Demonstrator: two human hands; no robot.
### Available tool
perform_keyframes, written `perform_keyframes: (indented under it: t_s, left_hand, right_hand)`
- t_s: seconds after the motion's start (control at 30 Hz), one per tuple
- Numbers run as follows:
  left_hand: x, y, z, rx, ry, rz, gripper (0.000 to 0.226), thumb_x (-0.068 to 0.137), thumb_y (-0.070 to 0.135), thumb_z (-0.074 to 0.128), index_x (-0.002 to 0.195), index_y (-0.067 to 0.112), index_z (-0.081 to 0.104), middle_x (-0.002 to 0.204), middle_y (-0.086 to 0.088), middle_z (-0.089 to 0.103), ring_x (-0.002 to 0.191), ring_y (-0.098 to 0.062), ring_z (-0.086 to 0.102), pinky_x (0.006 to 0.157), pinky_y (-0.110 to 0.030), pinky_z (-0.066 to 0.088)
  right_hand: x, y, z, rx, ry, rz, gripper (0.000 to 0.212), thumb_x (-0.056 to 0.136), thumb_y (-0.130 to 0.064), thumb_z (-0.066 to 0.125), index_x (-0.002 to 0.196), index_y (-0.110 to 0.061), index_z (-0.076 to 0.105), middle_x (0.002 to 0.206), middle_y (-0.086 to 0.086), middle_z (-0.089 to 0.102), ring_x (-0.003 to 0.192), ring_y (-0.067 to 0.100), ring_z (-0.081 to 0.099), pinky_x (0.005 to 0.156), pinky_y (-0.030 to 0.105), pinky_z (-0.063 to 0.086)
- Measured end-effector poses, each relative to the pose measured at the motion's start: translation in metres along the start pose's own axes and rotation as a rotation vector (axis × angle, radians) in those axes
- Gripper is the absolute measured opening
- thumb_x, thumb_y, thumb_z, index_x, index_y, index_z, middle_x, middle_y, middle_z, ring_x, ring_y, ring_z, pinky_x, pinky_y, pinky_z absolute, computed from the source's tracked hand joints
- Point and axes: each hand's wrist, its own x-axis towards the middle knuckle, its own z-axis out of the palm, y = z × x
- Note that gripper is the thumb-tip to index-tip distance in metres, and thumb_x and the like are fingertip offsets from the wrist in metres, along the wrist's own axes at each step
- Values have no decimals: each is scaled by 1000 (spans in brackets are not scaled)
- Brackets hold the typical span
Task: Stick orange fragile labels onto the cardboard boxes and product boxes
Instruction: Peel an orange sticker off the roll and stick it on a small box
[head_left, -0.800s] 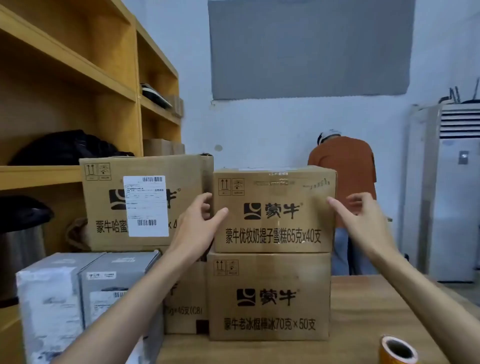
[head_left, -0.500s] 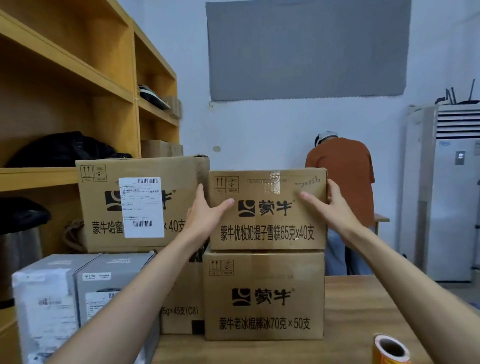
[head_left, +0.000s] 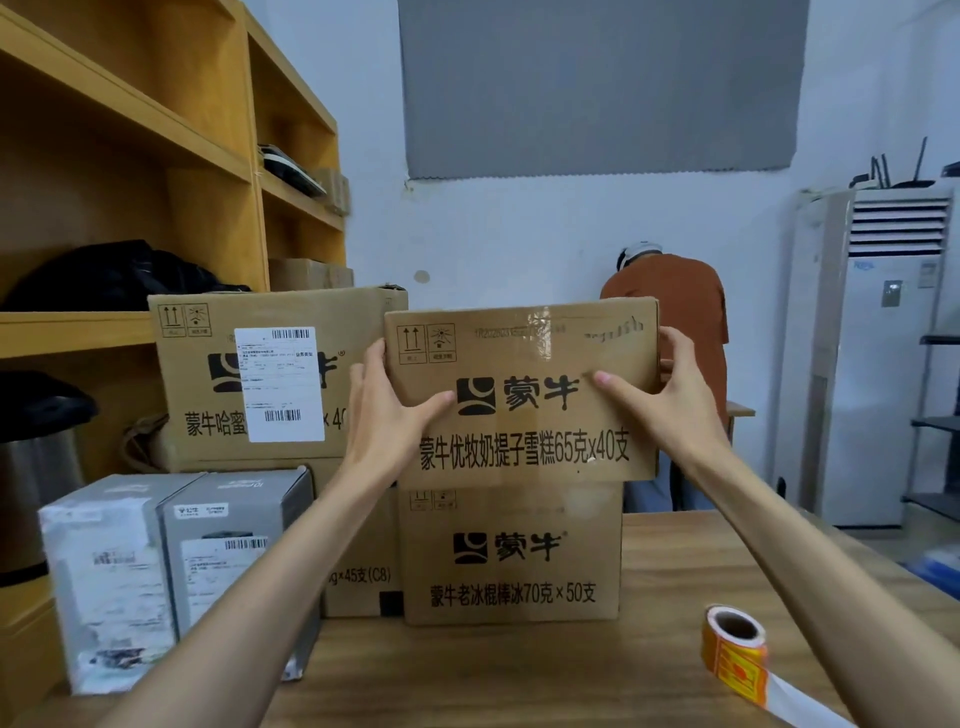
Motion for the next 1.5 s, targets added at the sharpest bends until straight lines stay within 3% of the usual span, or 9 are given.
perform_keyframes:
  t_s: [0.17, 0.3, 0.4, 0.43, 0.57, 0.7, 1.0, 1.17, 1.5]
  left_hand:
    - [-61, 1, -26, -50, 9, 75, 101, 74, 44, 88, 151, 33, 24, 142, 8, 54, 124, -13, 54, 107, -45, 46]
    - [-116, 1, -41, -106, 3, 90, 98, 75, 45, 86, 148, 43, 20, 129, 27, 51, 116, 0, 56, 103, -44, 49]
    - [-144, 2, -49, -118, 19, 97, 98, 74, 47, 85, 147, 46, 20, 125, 40, 47, 108, 26, 45, 99, -35, 46]
    - [-152, 3, -51, -111, 22, 106, 98, 74, 48, 85, 147, 47, 21, 125, 40, 48, 108, 26, 46, 97, -31, 45]
    - [-184, -2, -60, -102, 11, 111, 102, 70, 53, 84, 151, 48, 21, 138, 21, 55, 118, -3, 59, 96, -39, 54]
    - [-208, -22, -60, -54, -75, 66, 110, 67, 68, 80, 154, 55, 15, 145, 19, 51, 128, -13, 56, 100, -54, 53]
    - [-234, -68, -41, 27, -202, -53, 114, 65, 70, 78, 154, 52, 11, 152, 12, 45, 134, -16, 50, 107, -55, 46]
    - [-241, -88, -33, 51, -186, -82, 114, 70, 62, 83, 155, 51, 7, 154, 7, 46, 139, -23, 45, 109, -52, 39]
    - [-238, -106, -23, 24, -170, -87, 110, 77, 46, 85, 154, 52, 7, 139, 15, 53, 129, -20, 54, 104, -49, 47]
  right_hand:
    - [-55, -1, -22, -55, 29, -23, 83, 65, -70, 71, 137, -45, 40, 128, -8, 52, 118, 14, 52, 100, 53, 48]
    - [-106, 3, -36, -20, 45, -45, 82, 72, -56, 79, 139, -42, 35, 132, -11, 51, 119, 10, 50, 100, 49, 47]
    - [-136, 4, -44, 16, 70, -62, 83, 73, -48, 81, 142, -34, 38, 133, -9, 53, 120, 9, 51, 100, 41, 48]
    - [-144, 4, -48, 21, 79, -68, 82, 73, -45, 82, 143, -32, 40, 133, -9, 54, 121, 8, 51, 100, 39, 48]
    - [-173, 9, -61, 21, 52, -60, 79, 74, -41, 84, 141, -32, 42, 132, -9, 54, 122, 7, 51, 99, 44, 50]
    - [-197, 25, -62, -45, -11, -35, 79, 74, -43, 82, 140, -30, 41, 130, -9, 56, 116, 8, 53, 94, 38, 50]
    - [-232, 77, -41, -90, -79, 63, 72, 76, -43, 83, 135, -36, 42, 124, -16, 58, 113, 13, 55, 94, 47, 50]
    - [-234, 88, -28, -57, -128, 87, 76, 79, -33, 83, 141, -28, 40, 131, -12, 55, 115, 1, 48, 99, 38, 47]
    - [-228, 111, -12, -18, -172, 102, 83, 81, -30, 81, 149, -27, 33, 139, -9, 54, 128, 9, 50, 107, 41, 46]
